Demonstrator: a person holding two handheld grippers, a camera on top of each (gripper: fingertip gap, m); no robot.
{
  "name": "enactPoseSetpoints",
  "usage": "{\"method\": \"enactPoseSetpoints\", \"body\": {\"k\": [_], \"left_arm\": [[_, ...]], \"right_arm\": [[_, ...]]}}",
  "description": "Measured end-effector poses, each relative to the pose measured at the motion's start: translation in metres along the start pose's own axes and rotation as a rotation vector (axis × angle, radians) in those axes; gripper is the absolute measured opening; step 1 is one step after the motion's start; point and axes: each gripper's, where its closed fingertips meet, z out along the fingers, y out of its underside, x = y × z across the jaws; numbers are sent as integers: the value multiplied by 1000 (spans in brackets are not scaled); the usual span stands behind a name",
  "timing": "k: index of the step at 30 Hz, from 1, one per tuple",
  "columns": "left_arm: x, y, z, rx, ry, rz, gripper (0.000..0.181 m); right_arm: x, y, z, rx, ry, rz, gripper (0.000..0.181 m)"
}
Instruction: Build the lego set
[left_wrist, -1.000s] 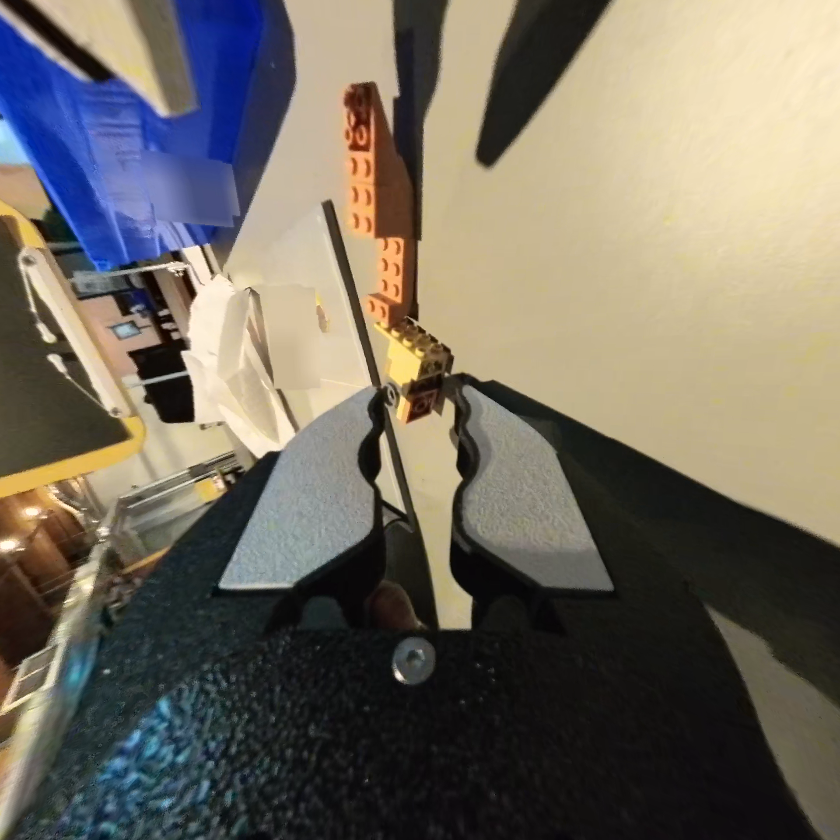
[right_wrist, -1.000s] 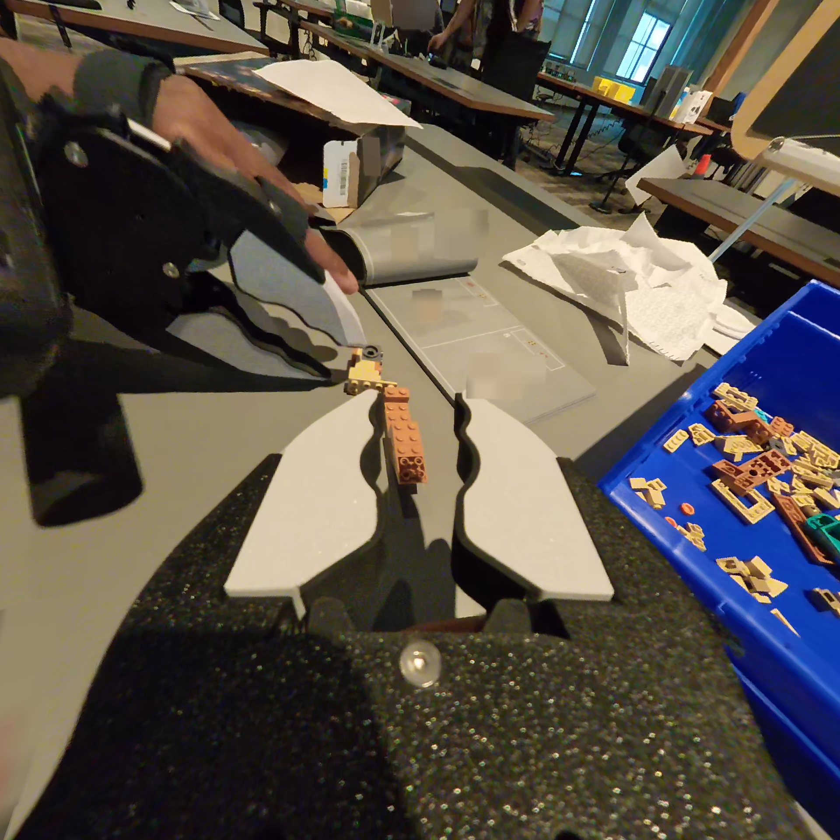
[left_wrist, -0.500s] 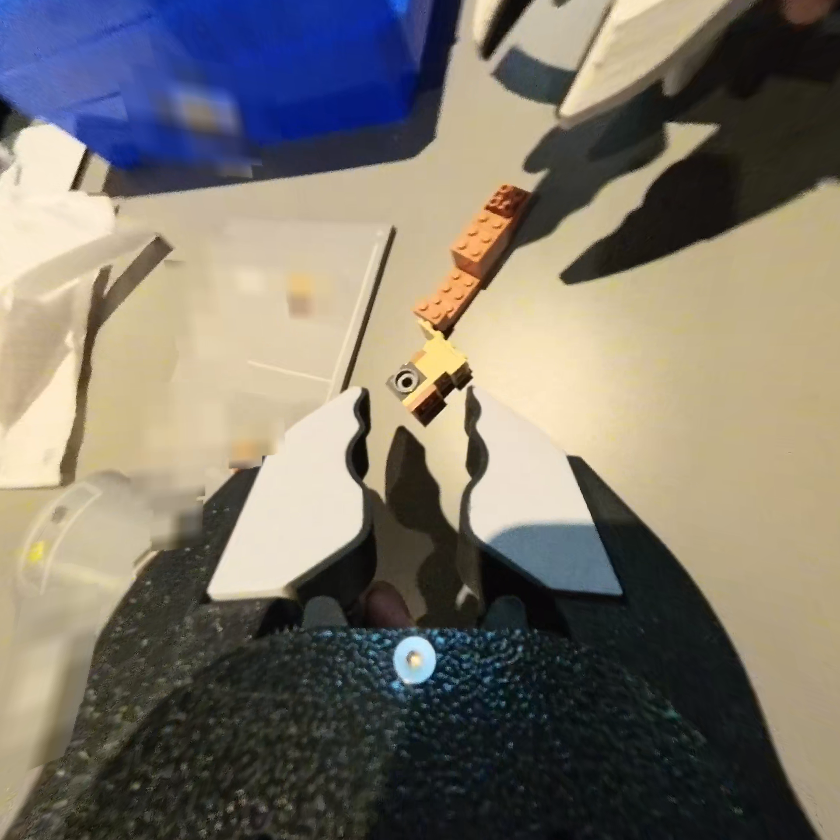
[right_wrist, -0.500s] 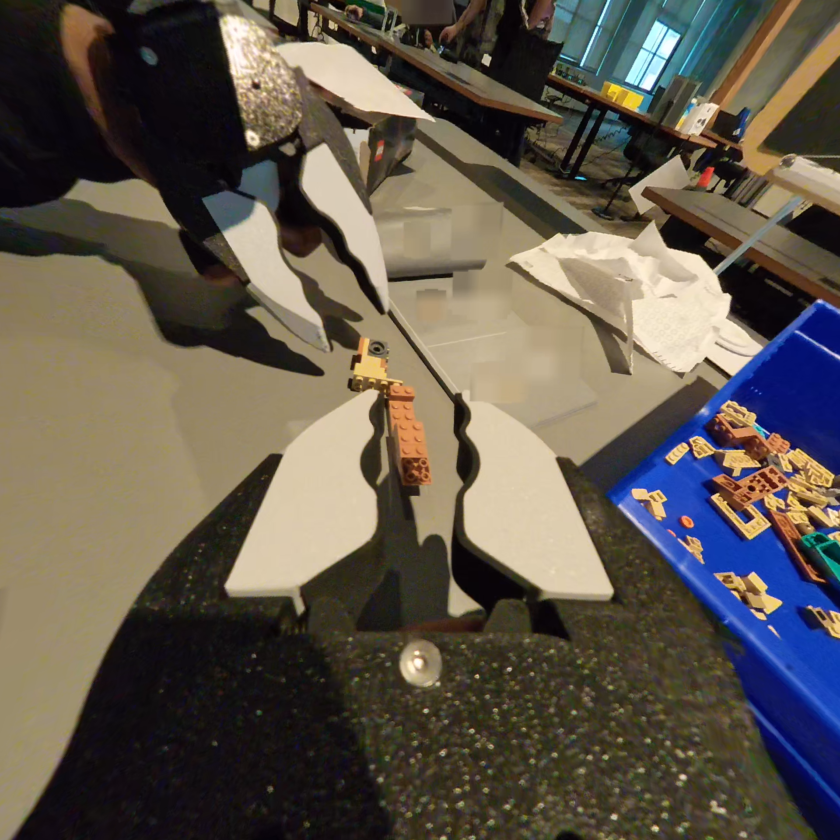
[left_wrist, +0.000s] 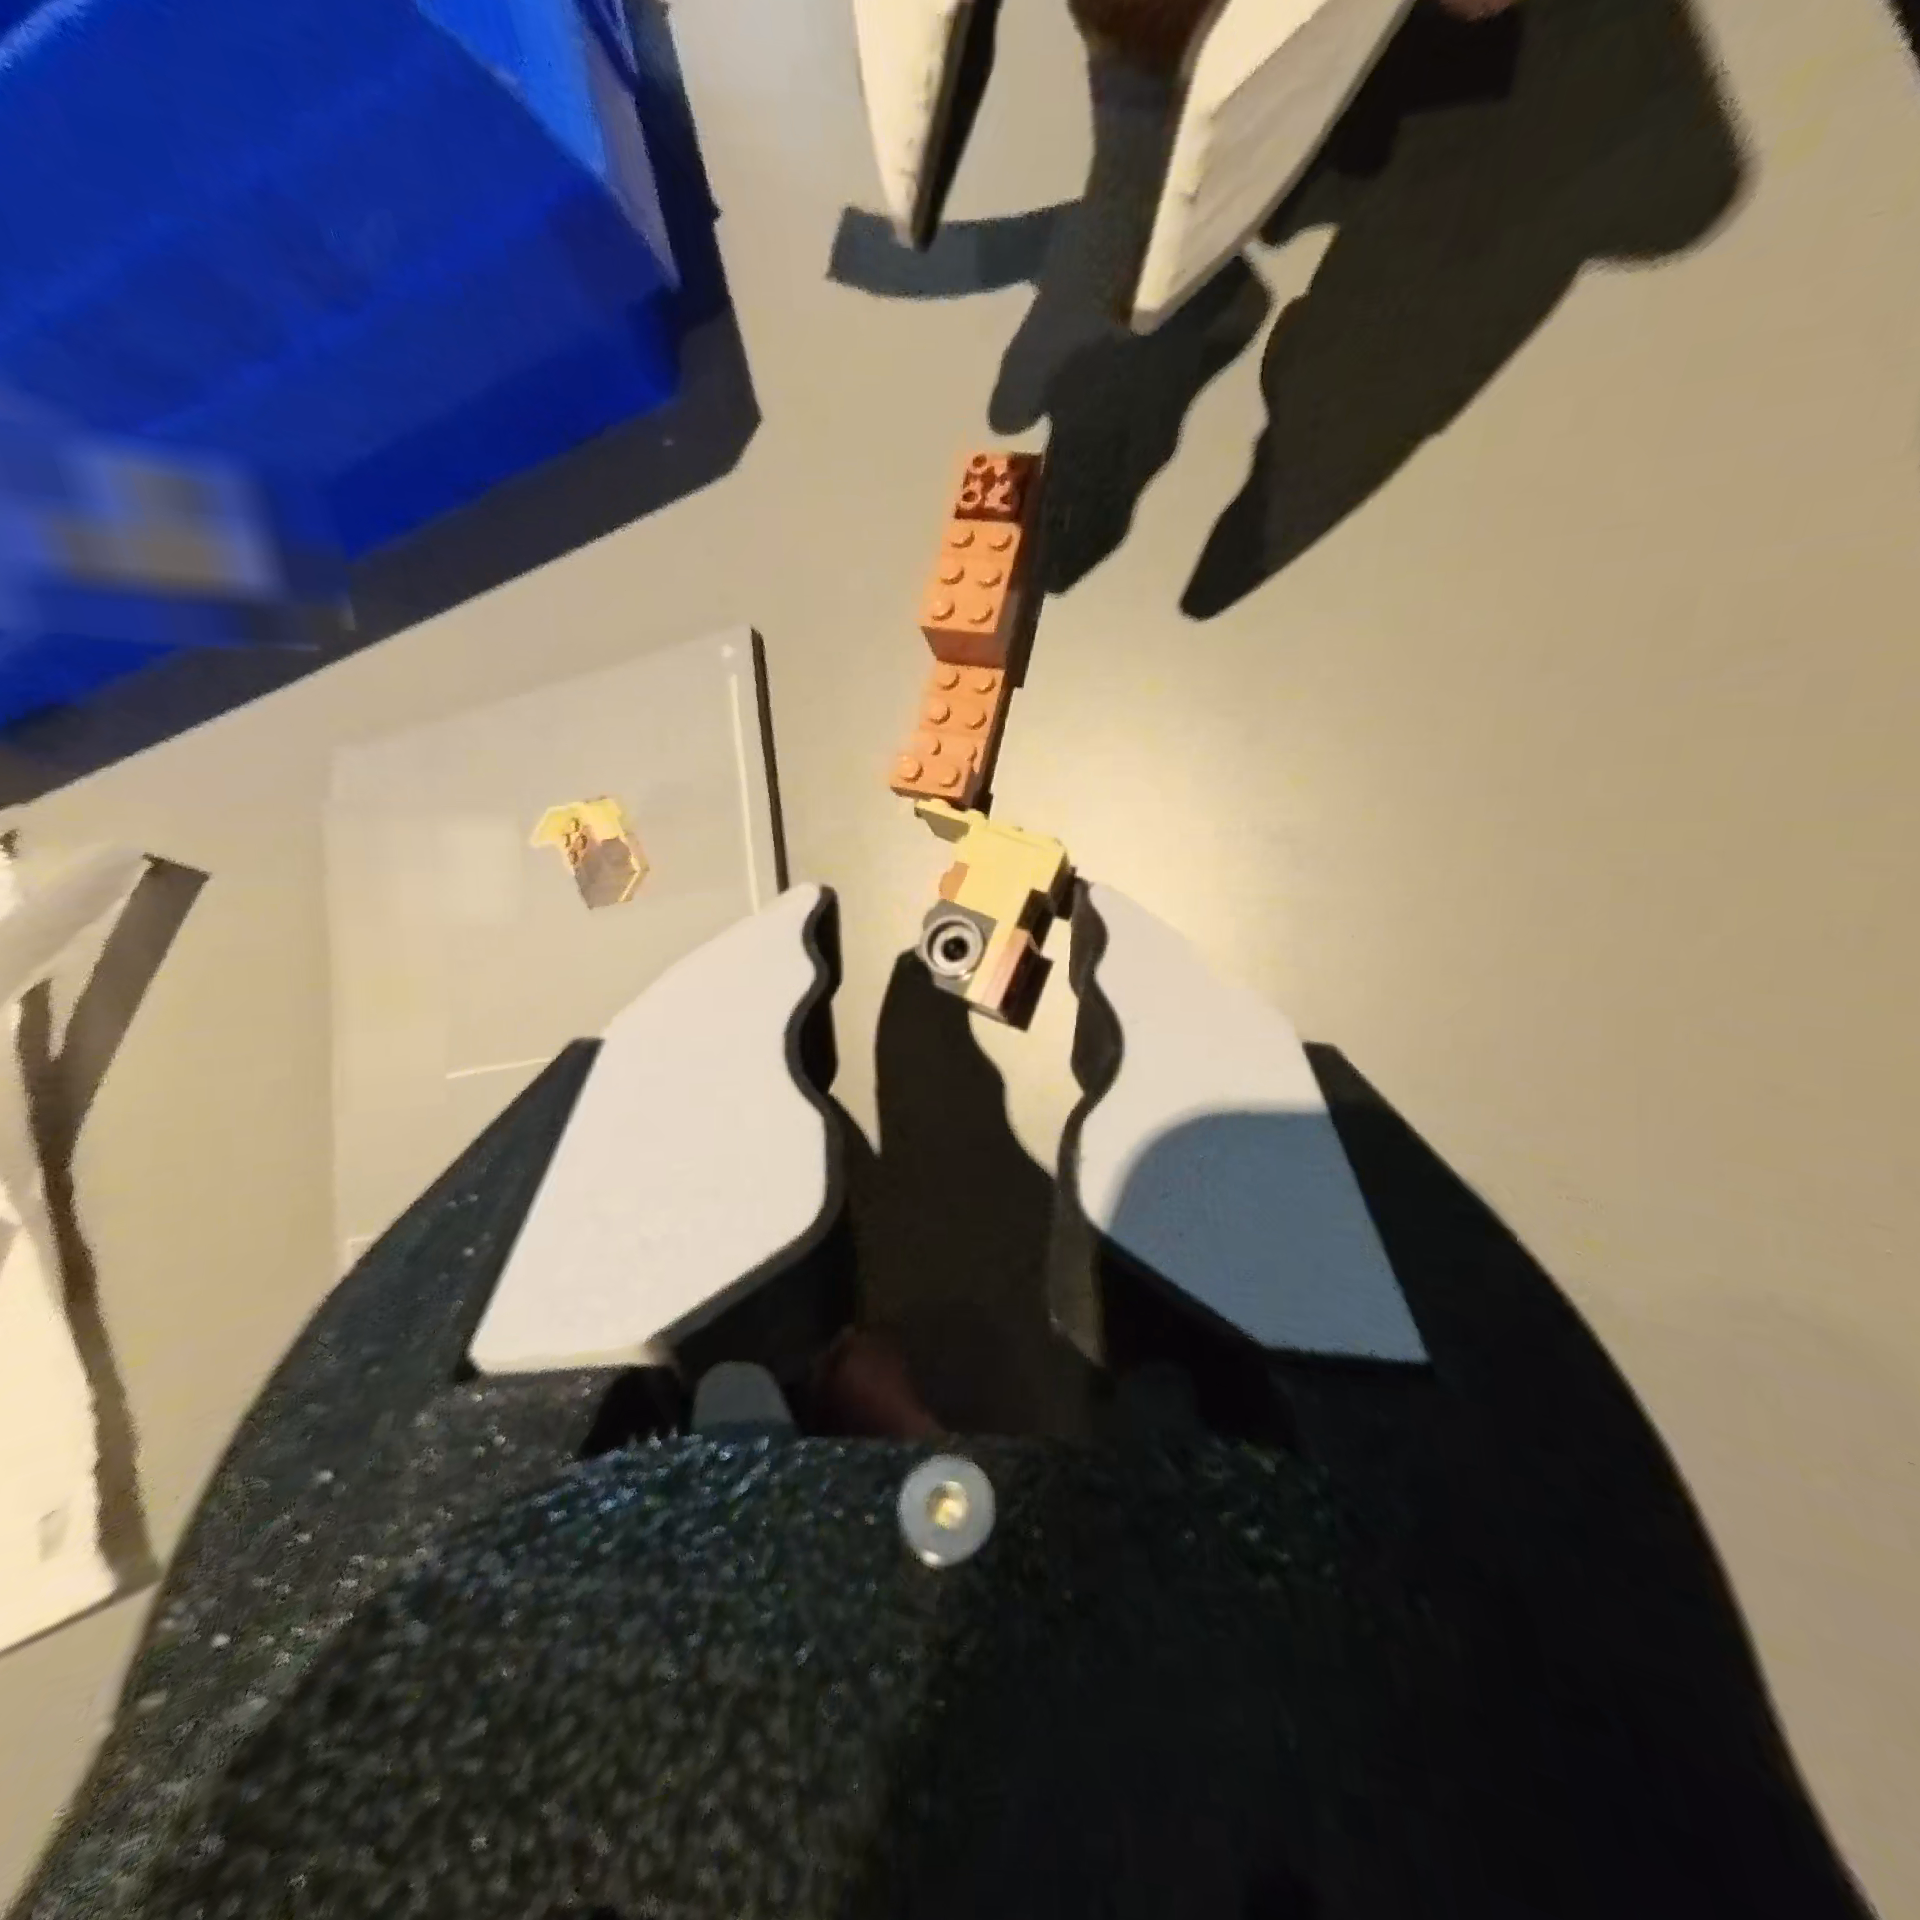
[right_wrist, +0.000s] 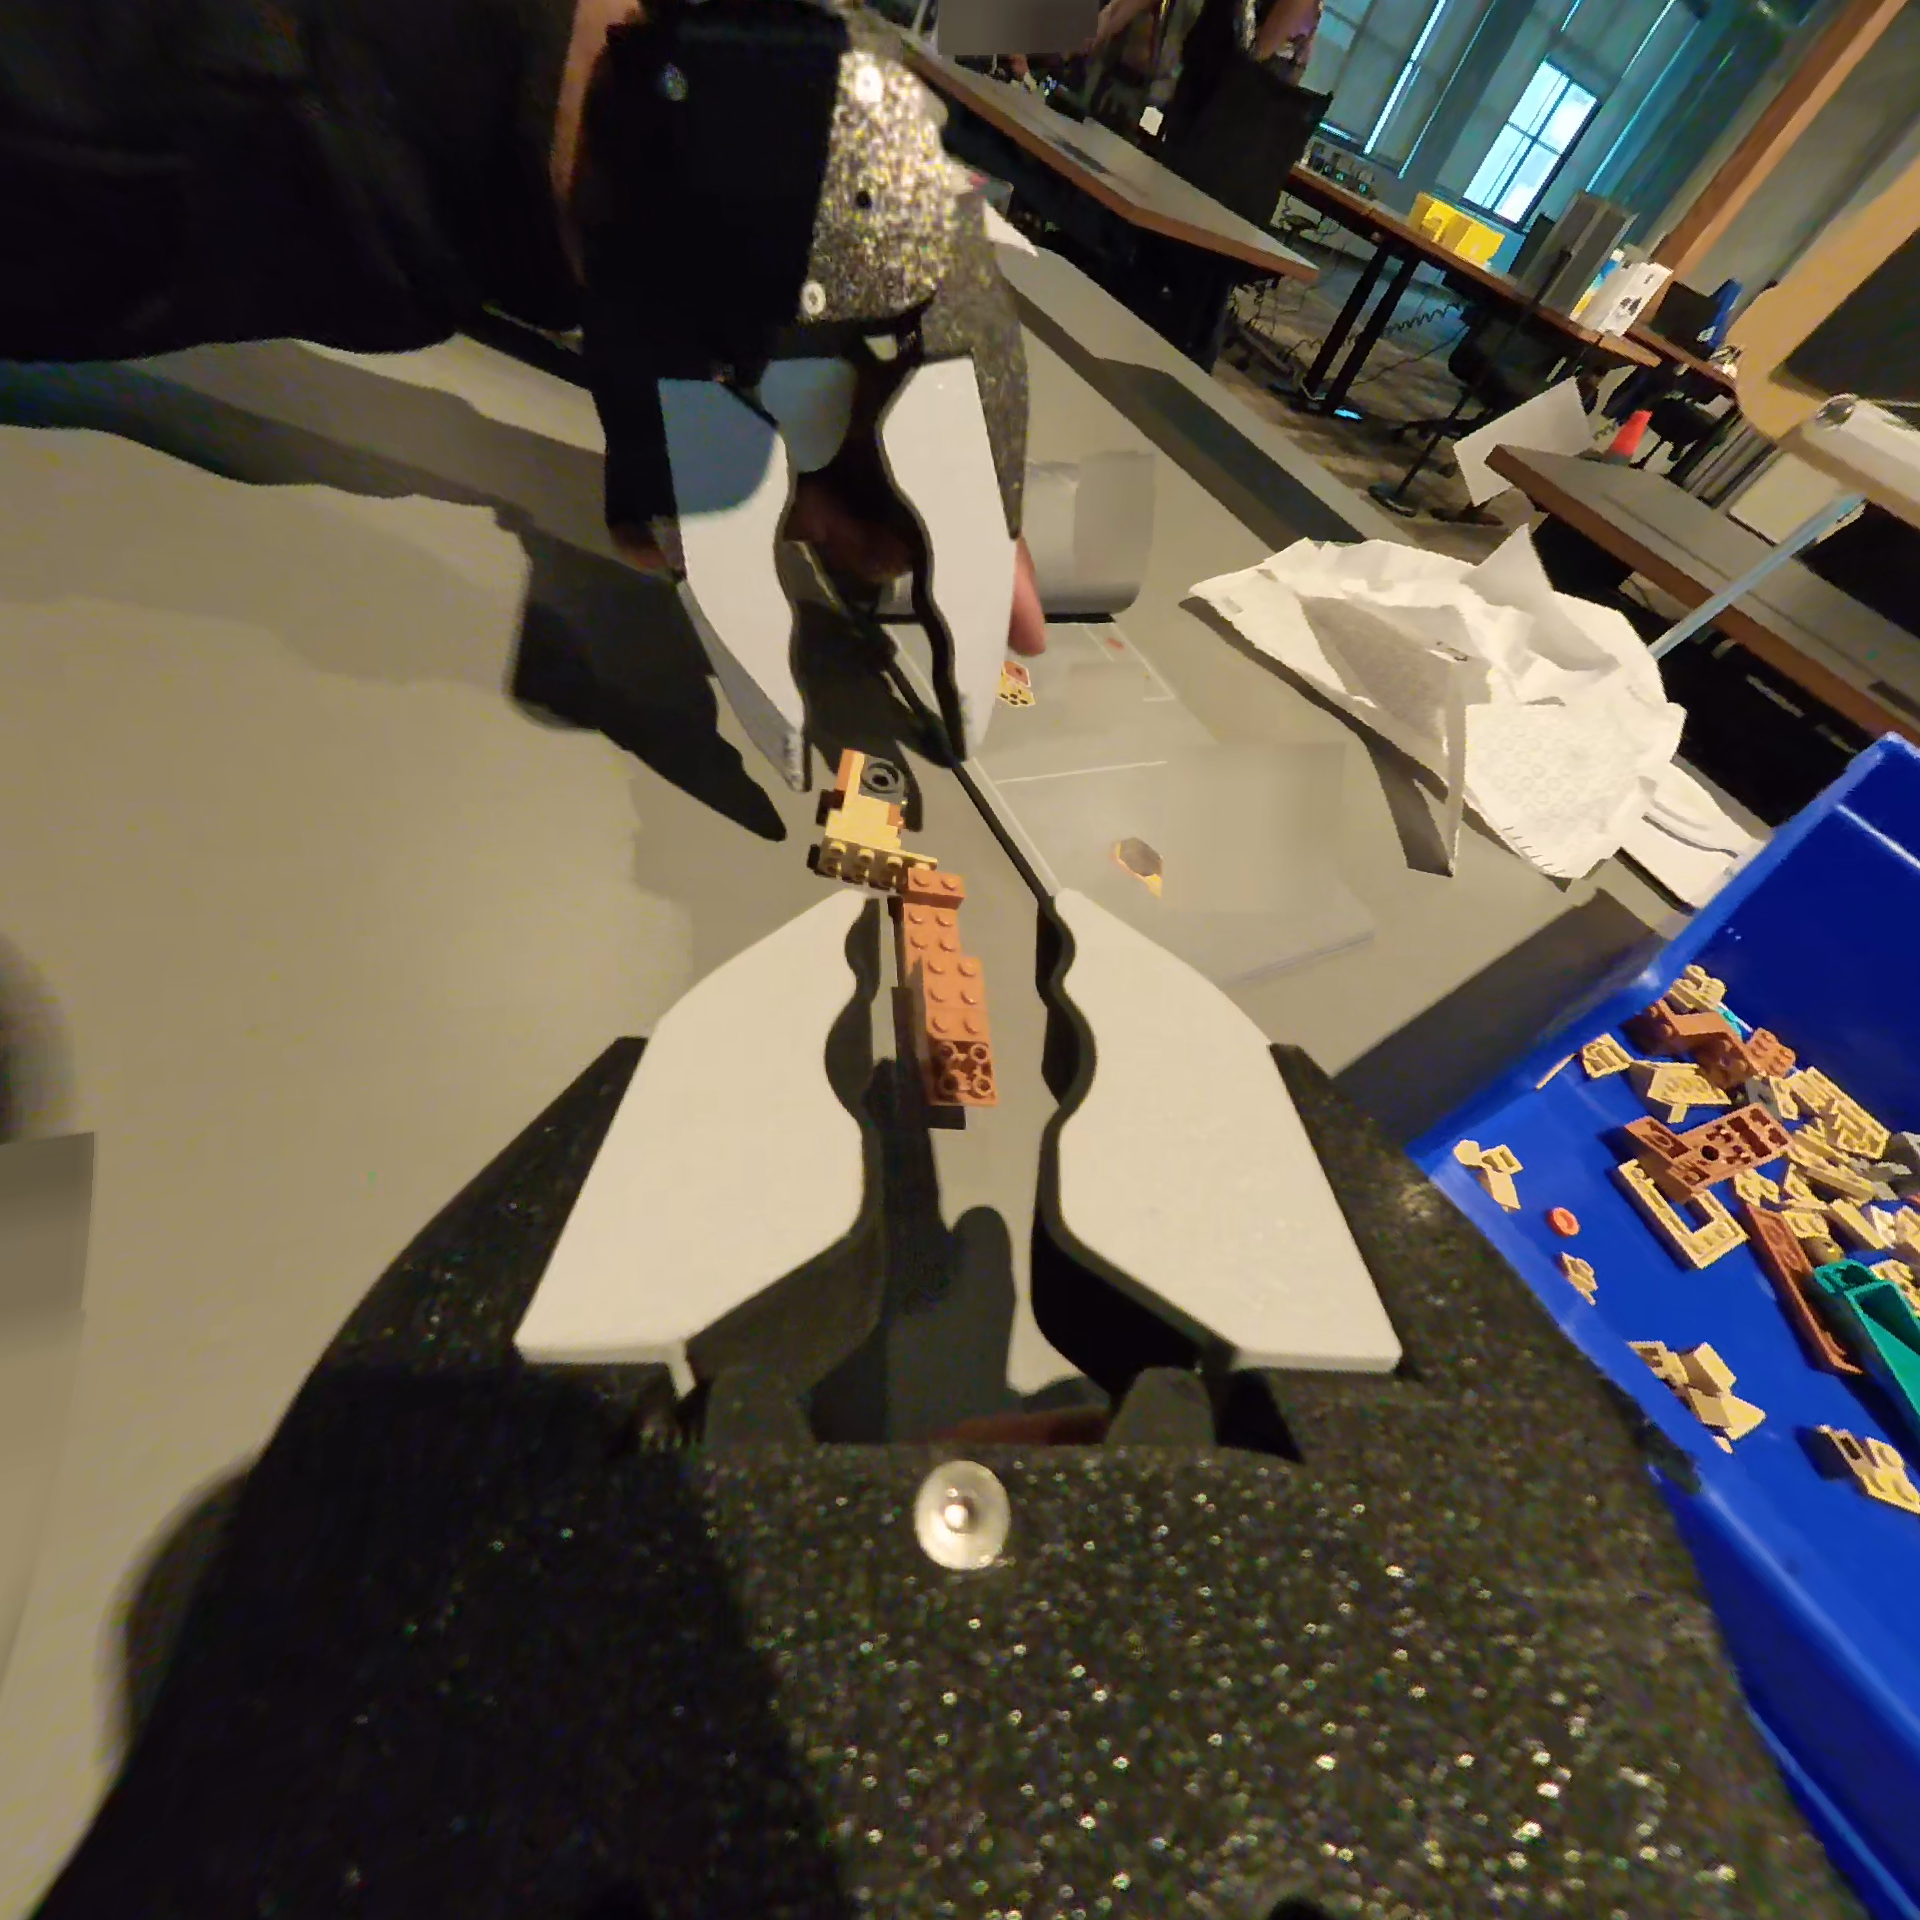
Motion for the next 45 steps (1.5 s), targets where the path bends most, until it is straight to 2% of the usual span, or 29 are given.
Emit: {"method": "enactPoseSetpoints", "body": {"k": [3, 7, 14, 23, 40, 45], "left_arm": [[4, 2, 8, -14, 37, 20, 38], [8, 7, 18, -38, 18, 30, 28], [13, 6, 17, -21, -126, 2, 24], [17, 6, 13, -78, -296, -17, 24], [30, -2, 18, -31, -246, -324, 24], [35, -3, 18, -30, -225, -343, 39]], "right_arm": [[-1, 0, 0, 0, -7, -3, 28], [-2, 0, 0, -1, -12, -7, 28], [-4, 0, 0, -1, -18, -8, 28], [-5, 1, 1, -5, -18, -13, 28], [-5, 2, 0, -8, -14, -21, 27], [-5, 2, 0, -8, -15, -21, 27]]}}
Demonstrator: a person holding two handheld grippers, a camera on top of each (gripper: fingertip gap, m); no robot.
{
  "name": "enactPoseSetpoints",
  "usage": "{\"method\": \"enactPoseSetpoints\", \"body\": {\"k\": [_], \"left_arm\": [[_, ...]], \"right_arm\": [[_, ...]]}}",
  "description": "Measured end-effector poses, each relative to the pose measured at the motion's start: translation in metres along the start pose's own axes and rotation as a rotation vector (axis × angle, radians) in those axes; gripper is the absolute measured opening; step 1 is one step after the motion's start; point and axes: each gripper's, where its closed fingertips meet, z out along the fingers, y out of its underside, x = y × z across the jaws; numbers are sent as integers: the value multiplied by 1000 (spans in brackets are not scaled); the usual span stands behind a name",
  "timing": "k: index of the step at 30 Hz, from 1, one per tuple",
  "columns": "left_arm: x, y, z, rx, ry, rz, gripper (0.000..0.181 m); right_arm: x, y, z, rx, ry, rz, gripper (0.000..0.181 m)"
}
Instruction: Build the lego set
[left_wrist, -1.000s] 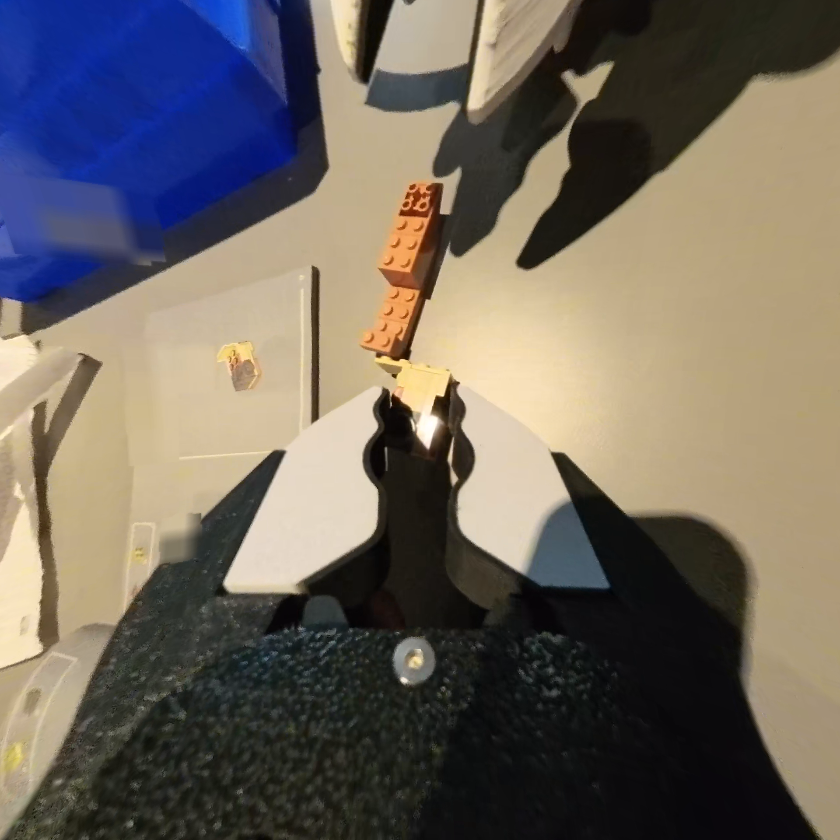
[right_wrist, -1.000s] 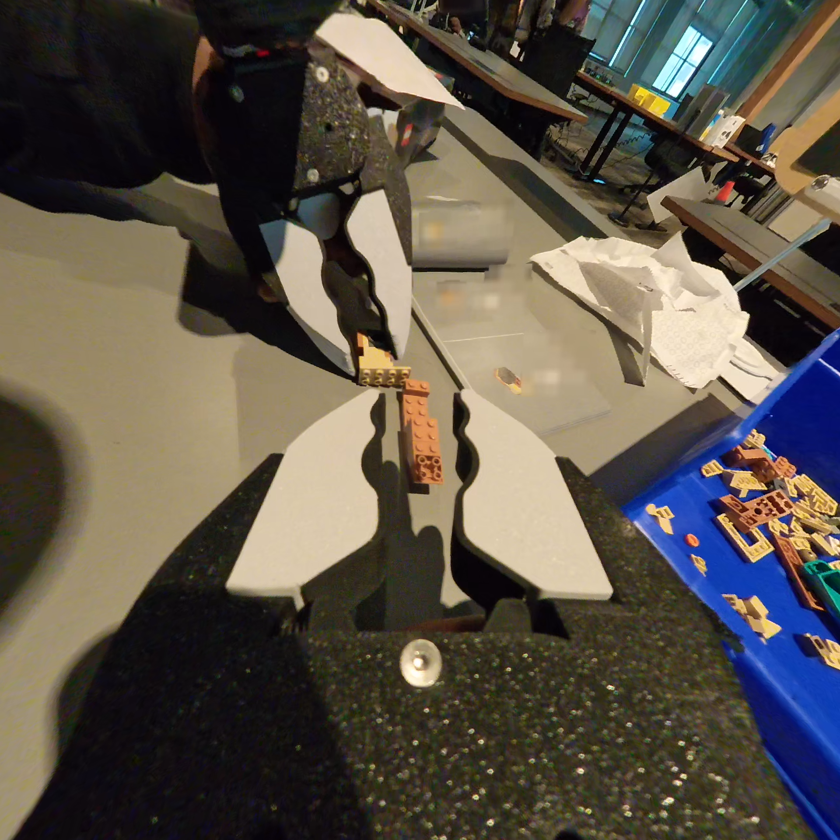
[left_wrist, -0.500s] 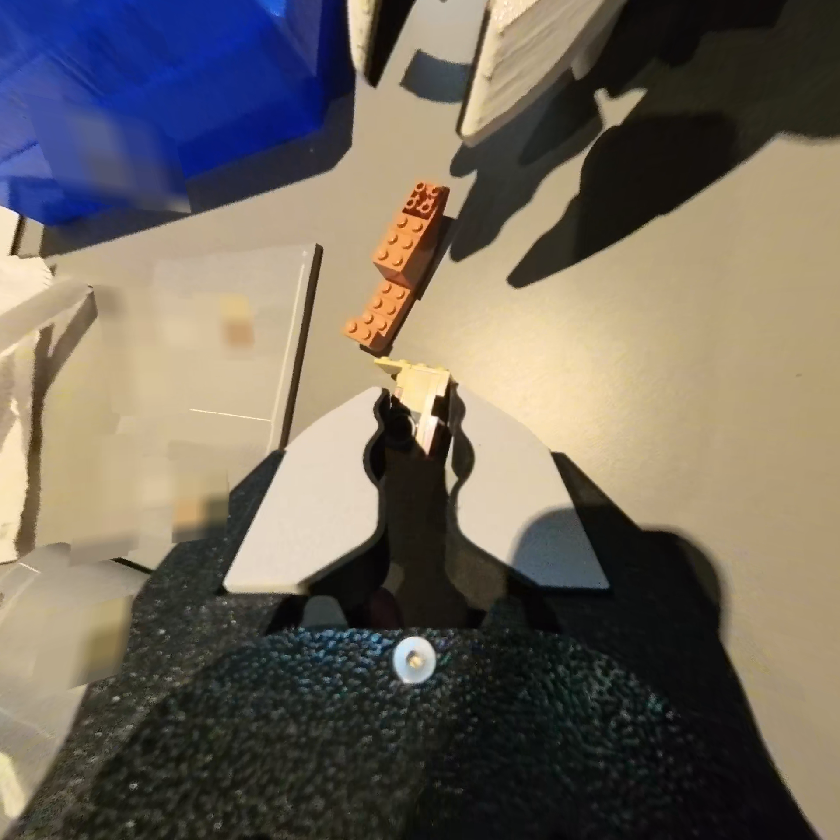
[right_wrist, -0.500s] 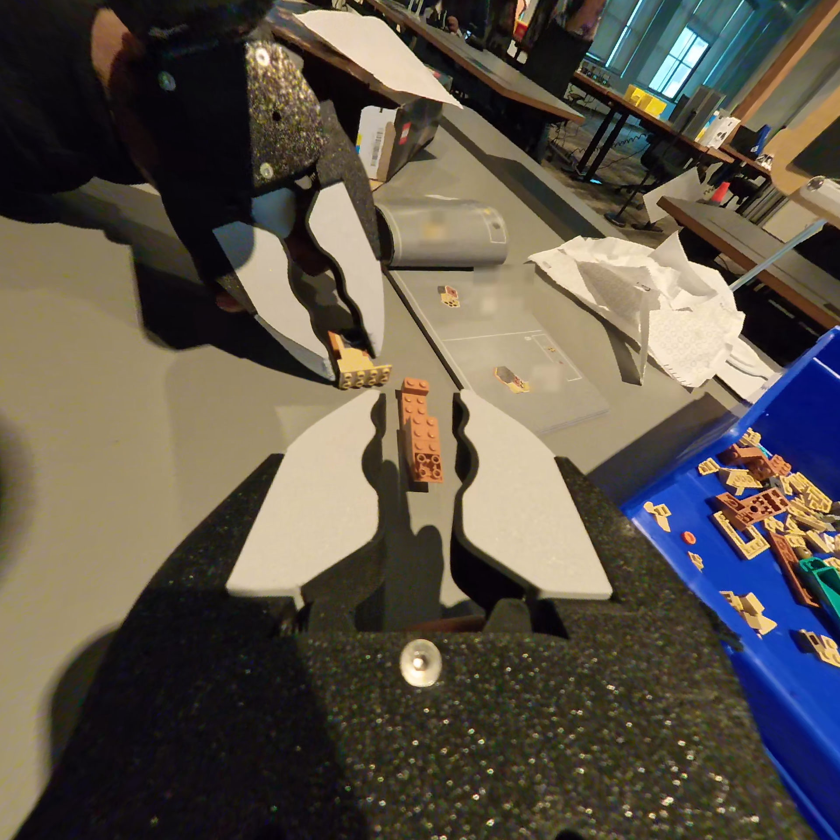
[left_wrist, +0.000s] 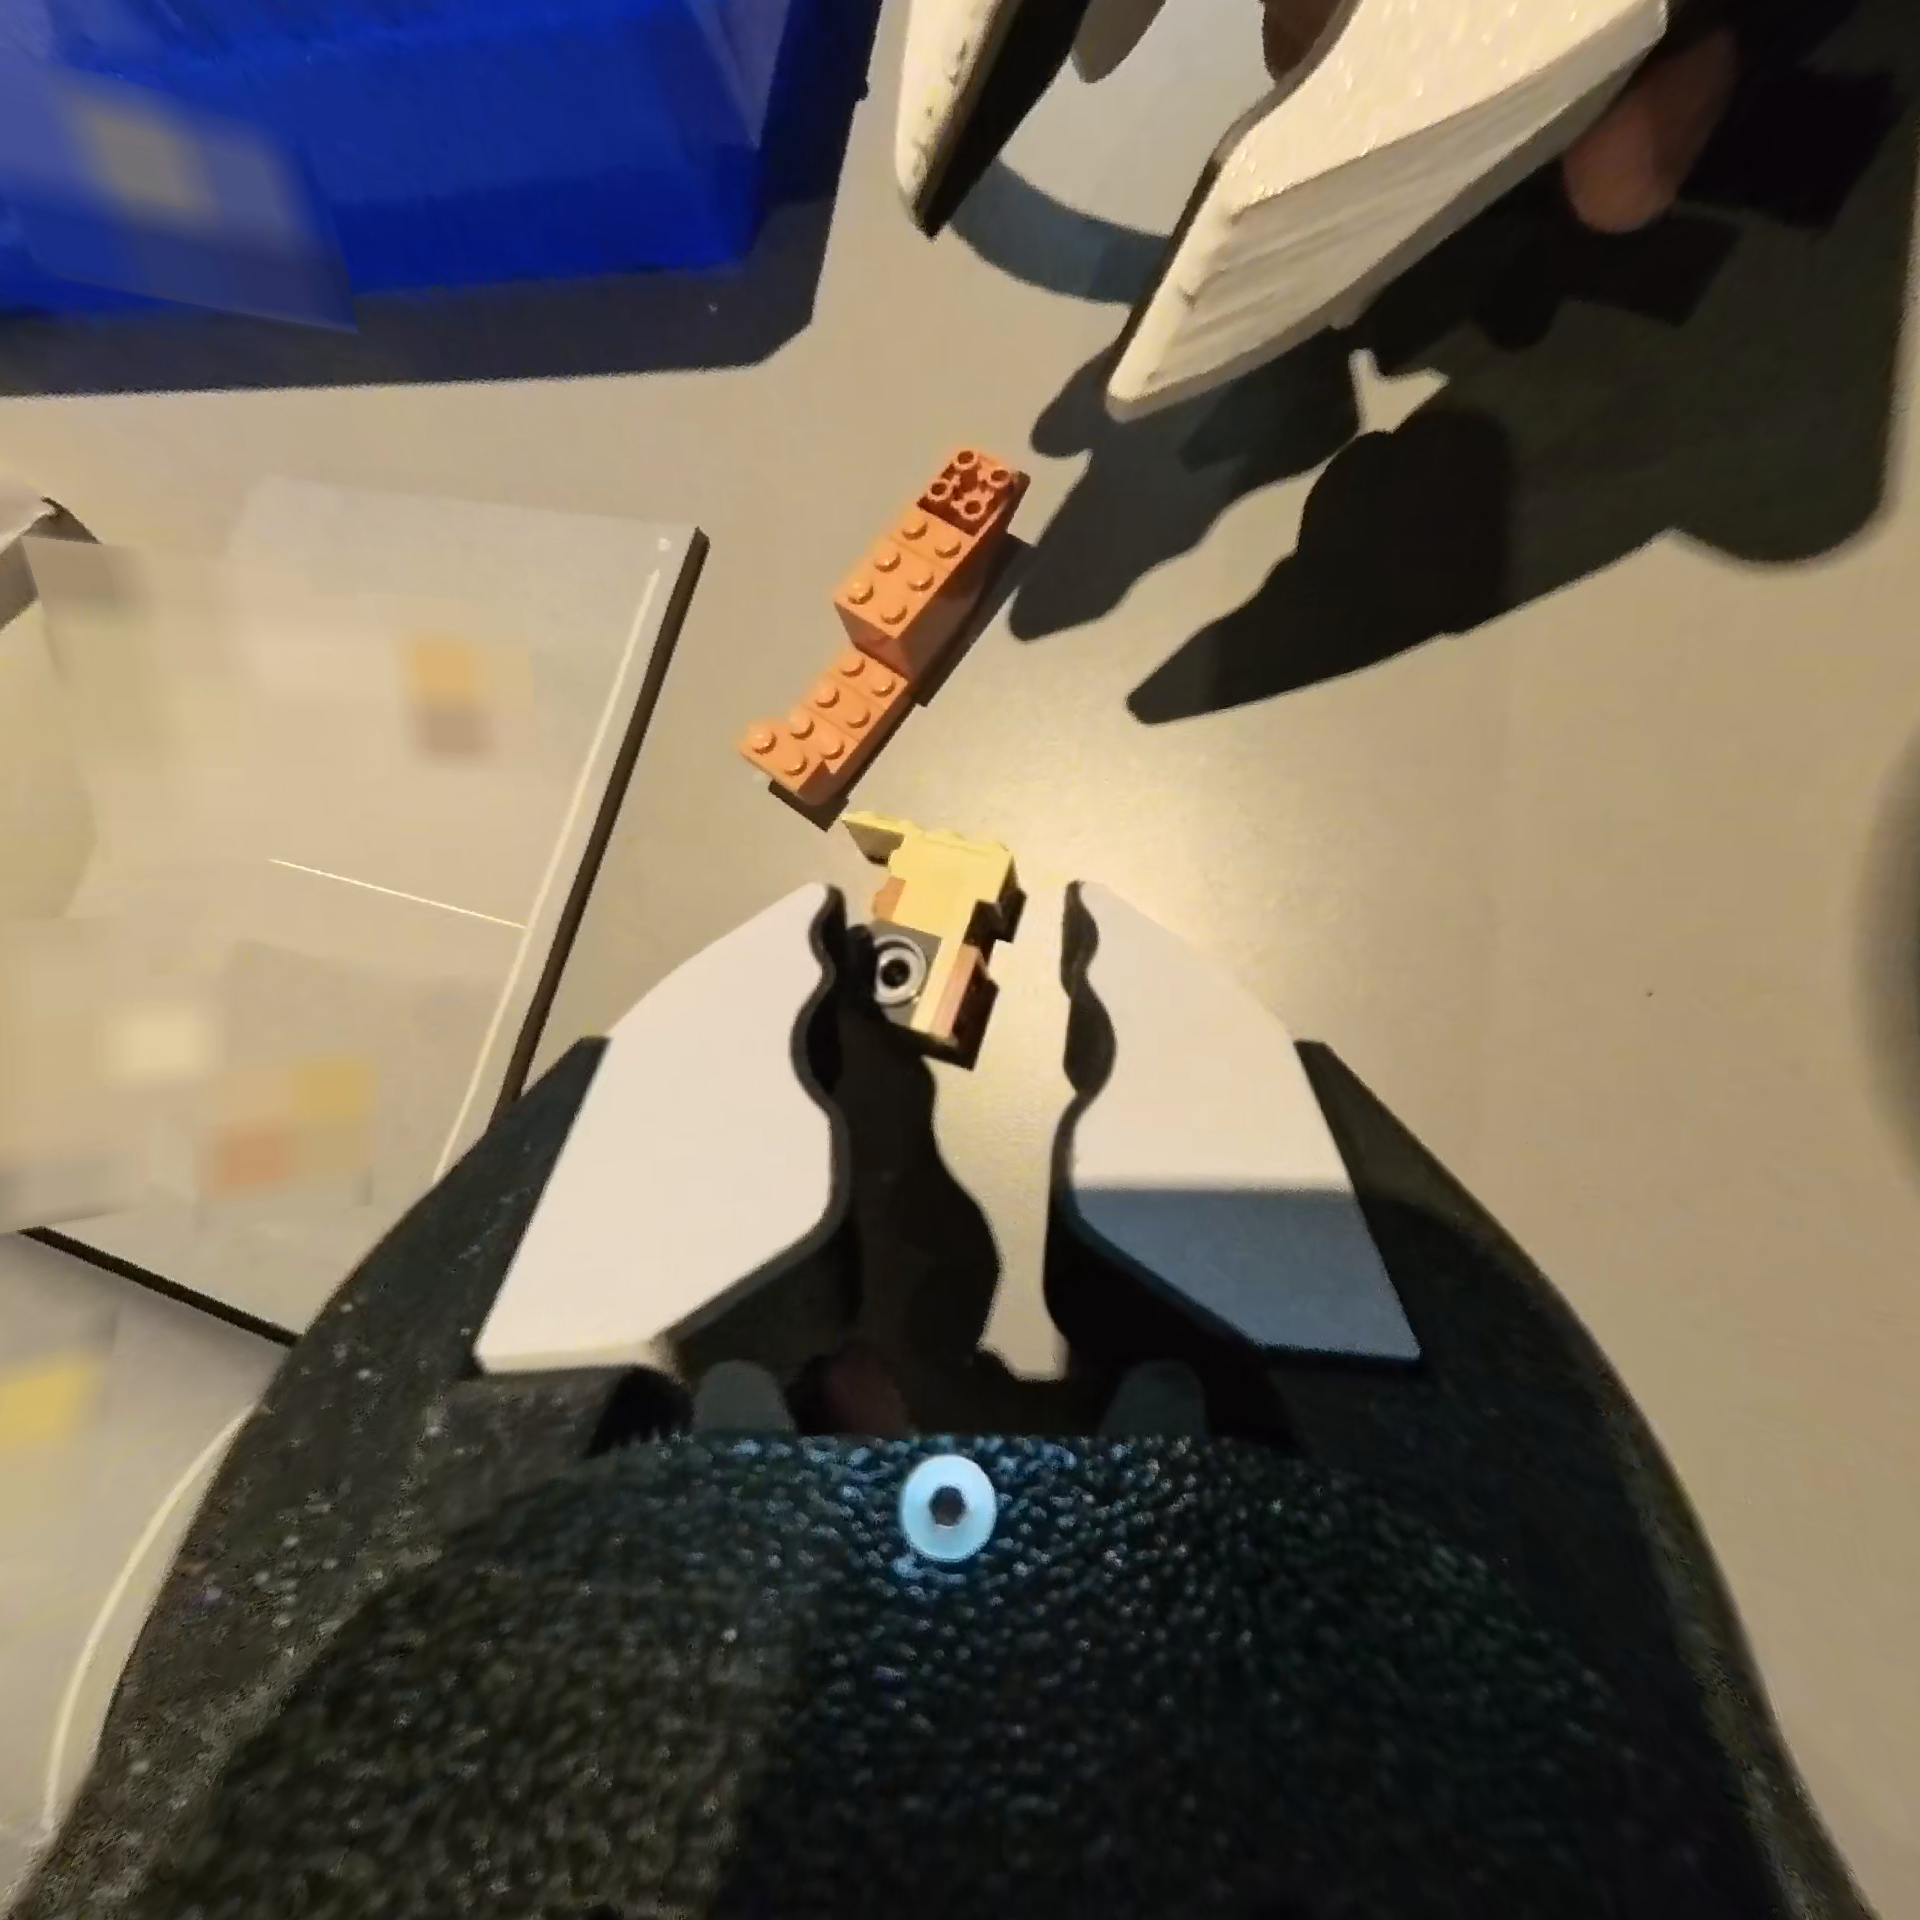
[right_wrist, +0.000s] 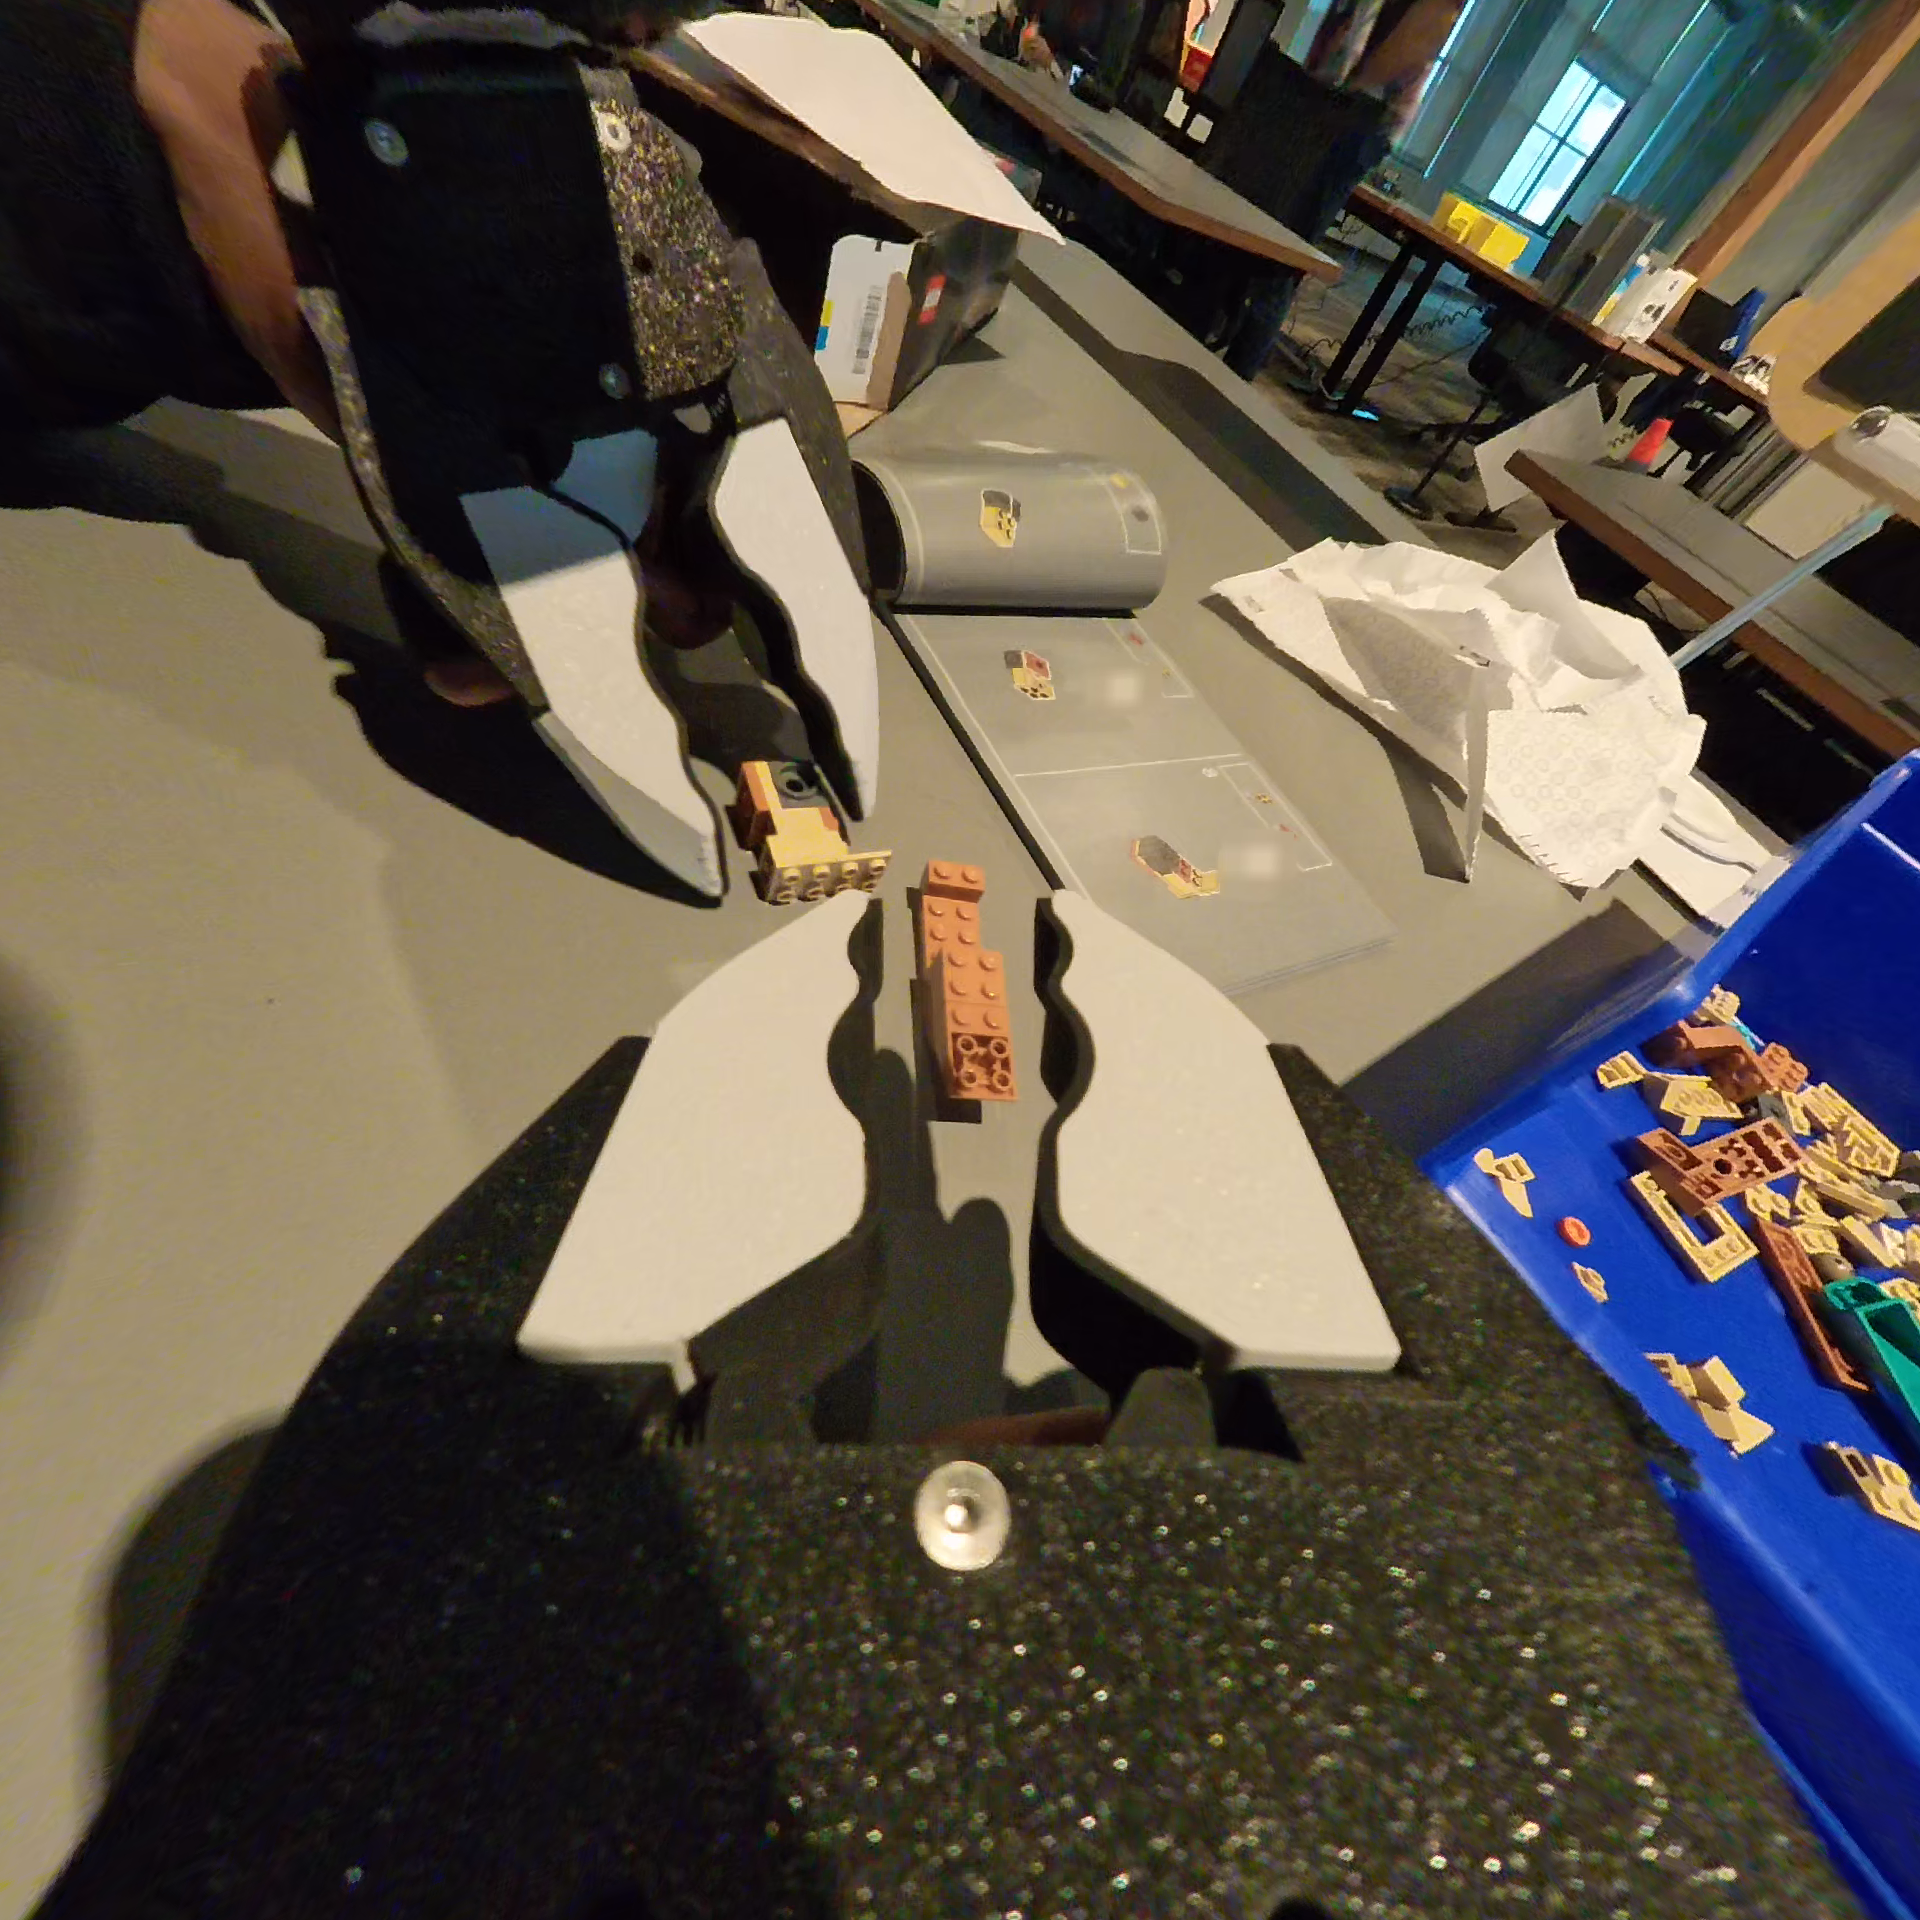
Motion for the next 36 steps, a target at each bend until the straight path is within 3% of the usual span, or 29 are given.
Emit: {"method": "enactPoseSetpoints", "body": {"k": [7, 10, 14, 18, 22, 36], "left_arm": [[-8, -22, -21, 139, 4, -62, 48], [-35, -32, -31, 169, -108, -61, 49], [-77, -46, -35, 113, -291, 118, 49], [-102, -62, -8, 94, -322, 320, 51], [-97, -56, 29, 32, -254, 398, 52], [-83, -48, 53, -27, -176, 327, 47]], "right_arm": [[0, -1, 0, 3, 0, 0, 27], [0, -1, 0, 5, 2, -1, 27], [2, -2, -1, 8, 4, 6, 27], [3, 0, -1, 3, 9, 2, 27], [6, 3, -1, -10, 20, 1, 27], [-1, 11, 3, -71, -5, -26, 28]]}}
